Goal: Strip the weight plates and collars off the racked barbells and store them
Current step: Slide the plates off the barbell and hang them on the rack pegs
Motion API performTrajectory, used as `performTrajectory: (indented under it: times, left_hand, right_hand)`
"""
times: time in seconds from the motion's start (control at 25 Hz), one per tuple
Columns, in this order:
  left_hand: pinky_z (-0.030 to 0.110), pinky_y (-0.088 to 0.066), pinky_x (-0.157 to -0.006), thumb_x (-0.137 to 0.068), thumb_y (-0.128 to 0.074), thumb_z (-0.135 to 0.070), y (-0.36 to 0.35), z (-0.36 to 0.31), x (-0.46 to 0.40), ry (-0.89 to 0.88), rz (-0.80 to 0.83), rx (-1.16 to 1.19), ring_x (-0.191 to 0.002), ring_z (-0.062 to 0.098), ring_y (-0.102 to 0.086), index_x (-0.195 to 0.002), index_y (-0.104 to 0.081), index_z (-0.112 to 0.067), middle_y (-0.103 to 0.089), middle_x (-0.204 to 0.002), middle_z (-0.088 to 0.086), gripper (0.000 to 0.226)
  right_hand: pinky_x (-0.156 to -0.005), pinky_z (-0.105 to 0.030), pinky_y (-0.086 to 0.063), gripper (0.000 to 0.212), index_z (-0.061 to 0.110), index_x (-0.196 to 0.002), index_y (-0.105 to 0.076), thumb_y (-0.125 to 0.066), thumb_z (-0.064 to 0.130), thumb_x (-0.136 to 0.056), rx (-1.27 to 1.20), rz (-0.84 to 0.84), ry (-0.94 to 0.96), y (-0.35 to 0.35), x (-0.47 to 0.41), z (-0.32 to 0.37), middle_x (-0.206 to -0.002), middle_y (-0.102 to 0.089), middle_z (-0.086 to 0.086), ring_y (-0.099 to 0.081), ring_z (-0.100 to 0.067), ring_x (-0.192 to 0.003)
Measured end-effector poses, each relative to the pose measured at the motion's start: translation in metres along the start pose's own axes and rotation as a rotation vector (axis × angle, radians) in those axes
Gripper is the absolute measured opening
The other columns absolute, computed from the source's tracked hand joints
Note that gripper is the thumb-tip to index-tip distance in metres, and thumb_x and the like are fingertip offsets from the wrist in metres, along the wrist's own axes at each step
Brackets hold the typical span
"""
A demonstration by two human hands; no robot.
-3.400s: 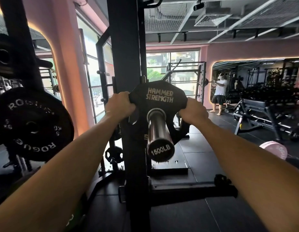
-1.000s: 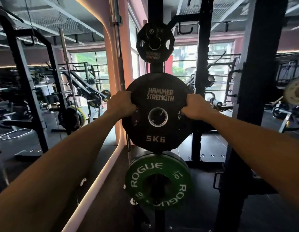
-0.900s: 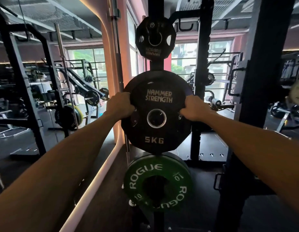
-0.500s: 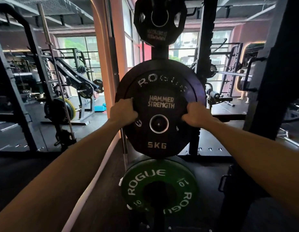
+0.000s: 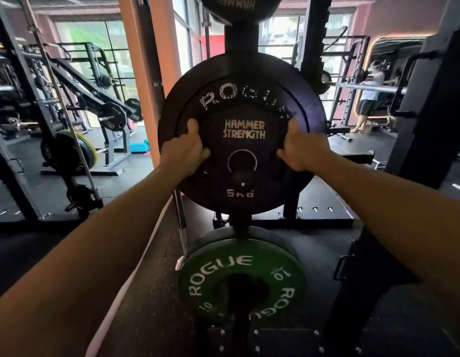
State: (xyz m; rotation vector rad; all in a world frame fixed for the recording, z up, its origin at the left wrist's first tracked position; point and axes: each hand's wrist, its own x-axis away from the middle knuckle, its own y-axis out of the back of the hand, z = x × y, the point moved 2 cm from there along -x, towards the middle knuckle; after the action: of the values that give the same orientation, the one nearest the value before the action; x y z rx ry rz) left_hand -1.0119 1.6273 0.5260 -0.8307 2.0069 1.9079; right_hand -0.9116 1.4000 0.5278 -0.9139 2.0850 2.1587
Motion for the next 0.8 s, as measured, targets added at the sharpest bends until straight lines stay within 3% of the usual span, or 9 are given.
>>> performTrajectory:
  times: [0.2,0.36,0.52,0.68,0.8]
  left_hand:
    - [0.038,-0.031,-0.073,-0.095,-0.046,-0.044,-0.019,0.007,-0.030,0.016,0.055,-0.062,-0.082,0.034,-0.058,-0.132,-0.024,-0.009,-0.061,-0.102,0.016,0.055]
    - [0.038,-0.033,-0.070,-0.094,-0.048,-0.043,-0.035,0.008,-0.051,0.056,0.042,-0.052,-0.072,0.027,-0.049,-0.128,-0.026,-0.012,-0.060,-0.096,0.015,0.050]
    - [0.037,-0.033,-0.069,-0.094,-0.048,-0.040,-0.045,0.008,-0.062,0.049,0.031,-0.070,-0.087,0.036,-0.062,-0.129,-0.026,-0.012,-0.062,-0.100,0.017,0.050]
    - [0.042,-0.040,-0.084,-0.095,-0.046,-0.044,-0.034,0.005,-0.061,0.093,0.184,-0.109,-0.106,0.038,-0.060,-0.144,-0.013,-0.017,-0.061,-0.118,0.020,0.065]
    - [0.047,-0.042,-0.093,-0.092,-0.049,-0.050,-0.014,0.006,-0.048,0.093,0.204,-0.071,-0.113,0.038,-0.057,-0.144,-0.013,-0.019,-0.055,-0.128,0.019,0.070]
  right_hand:
    - [-0.100,-0.044,-0.034,0.073,0.011,-0.146,-0.003,-0.040,0.047,-0.095,0.076,0.113,-0.075,0.000,-0.025,0.002,-0.127,-0.060,-0.016,-0.054,-0.038,-0.119]
    - [-0.082,-0.038,-0.036,0.070,0.011,-0.145,-0.006,-0.042,0.043,-0.094,0.046,0.103,-0.136,-0.019,-0.048,0.002,-0.119,-0.063,-0.016,-0.059,-0.036,-0.111]
    - [-0.076,-0.034,-0.036,0.072,0.015,-0.146,-0.003,-0.043,0.044,-0.095,0.013,0.167,-0.206,-0.034,-0.068,0.001,-0.114,-0.067,-0.012,-0.062,-0.031,-0.108]
    - [-0.089,-0.038,-0.043,0.073,0.016,-0.148,-0.004,-0.049,0.033,-0.093,0.036,0.191,-0.190,-0.027,-0.055,0.006,-0.126,-0.062,-0.014,-0.059,-0.033,-0.116]
    - [-0.093,-0.041,-0.041,0.071,0.016,-0.148,-0.008,-0.050,0.032,-0.093,0.005,0.162,-0.100,-0.008,-0.033,0.002,-0.134,-0.054,-0.016,-0.056,-0.035,-0.119]
